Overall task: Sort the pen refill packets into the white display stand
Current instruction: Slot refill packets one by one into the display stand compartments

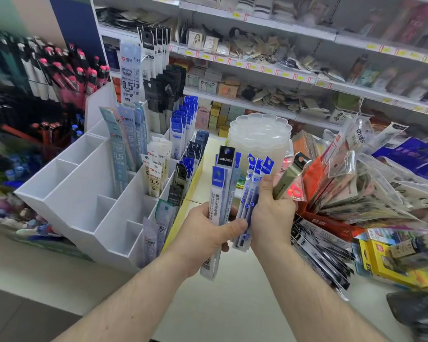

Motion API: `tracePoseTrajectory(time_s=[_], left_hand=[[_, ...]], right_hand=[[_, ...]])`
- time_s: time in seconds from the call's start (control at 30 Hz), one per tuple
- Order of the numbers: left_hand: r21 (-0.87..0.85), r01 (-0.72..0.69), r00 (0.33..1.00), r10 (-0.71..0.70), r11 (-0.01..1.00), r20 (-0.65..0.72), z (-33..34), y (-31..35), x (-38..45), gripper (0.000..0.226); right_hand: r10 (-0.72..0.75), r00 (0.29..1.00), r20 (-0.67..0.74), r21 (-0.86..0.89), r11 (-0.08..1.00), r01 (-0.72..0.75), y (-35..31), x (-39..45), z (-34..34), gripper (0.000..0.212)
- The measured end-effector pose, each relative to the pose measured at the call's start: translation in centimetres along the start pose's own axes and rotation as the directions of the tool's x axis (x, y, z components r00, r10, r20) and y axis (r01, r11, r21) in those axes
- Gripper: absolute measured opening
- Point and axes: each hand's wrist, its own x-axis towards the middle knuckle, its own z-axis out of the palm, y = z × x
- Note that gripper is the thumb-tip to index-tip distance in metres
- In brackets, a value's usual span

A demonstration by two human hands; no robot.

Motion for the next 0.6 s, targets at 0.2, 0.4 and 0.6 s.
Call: tracePoseTrajectory(time_s=[0.2,0.4,0.6], left_hand=[[0.165,0.036,0.998,-0.027,0.986,-0.057,-1.4,0.6,-0.1,0.023],[0.230,0.078,0.997,-0.071,0.970,-0.038,-3.6,1.8,-0.6,0.022],[0.174,0.092,0.966,-0.045,0.980,-0.255,-5.6,1.9,-0.9,0.020]], right_hand=[[0.116,0.953,0.280,-0.069,0.992,-0.101,0.3,0.4,-0.2,0.016],[0.372,0.609,0.701,-0.227,0.925,-0.304,0.9,3.3,-1.7,0.024],[0.307,0.783,0.541,-0.157,0.951,-0.265,1.9,5.5,-0.1,0.026]])
